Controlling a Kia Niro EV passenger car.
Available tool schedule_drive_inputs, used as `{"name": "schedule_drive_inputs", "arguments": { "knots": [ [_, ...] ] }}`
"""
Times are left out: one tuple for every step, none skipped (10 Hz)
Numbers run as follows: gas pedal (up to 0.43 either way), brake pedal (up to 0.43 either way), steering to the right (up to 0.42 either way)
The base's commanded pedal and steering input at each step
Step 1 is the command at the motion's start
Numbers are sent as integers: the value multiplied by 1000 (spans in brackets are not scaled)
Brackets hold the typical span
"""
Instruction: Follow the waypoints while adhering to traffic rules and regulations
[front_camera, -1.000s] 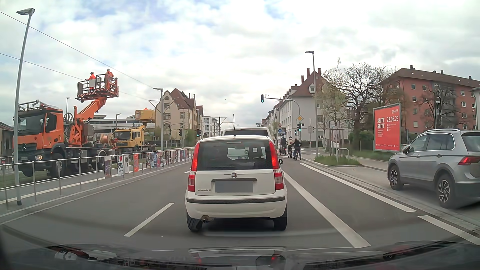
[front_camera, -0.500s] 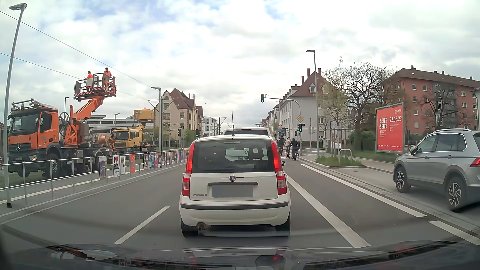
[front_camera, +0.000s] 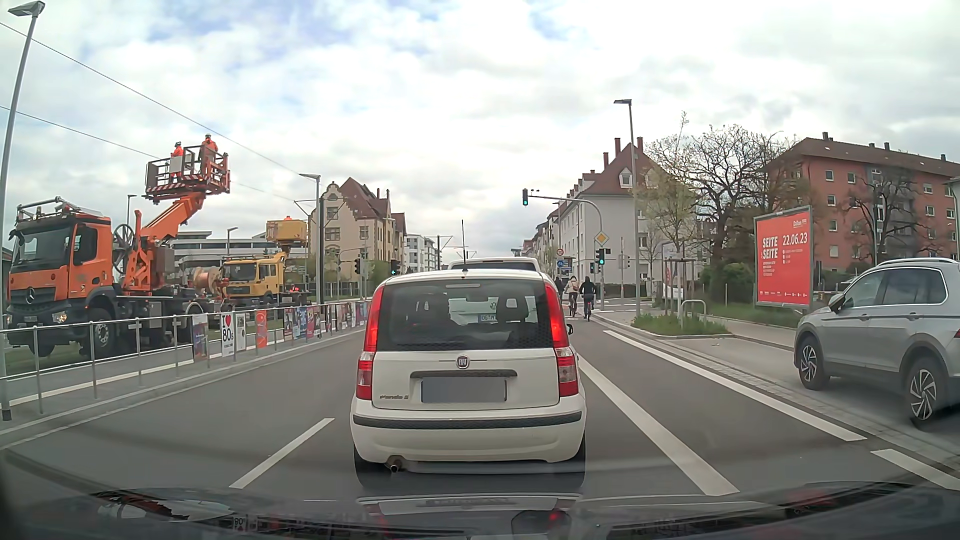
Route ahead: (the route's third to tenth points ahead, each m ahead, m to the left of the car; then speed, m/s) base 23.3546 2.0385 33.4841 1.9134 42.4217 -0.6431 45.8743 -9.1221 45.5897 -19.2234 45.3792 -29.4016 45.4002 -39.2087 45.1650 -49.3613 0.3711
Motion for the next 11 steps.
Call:
{"name": "schedule_drive_inputs", "arguments": {
  "knots": [
    [0,116,8],
    [0,122,8],
    [0,128,9],
    [0,134,8],
    [0,140,8],
    [0,91,8],
    [0,0,8],
    [0,0,8],
    [0,0,8],
    [0,0,9],
    [67,0,8]
  ]
}}
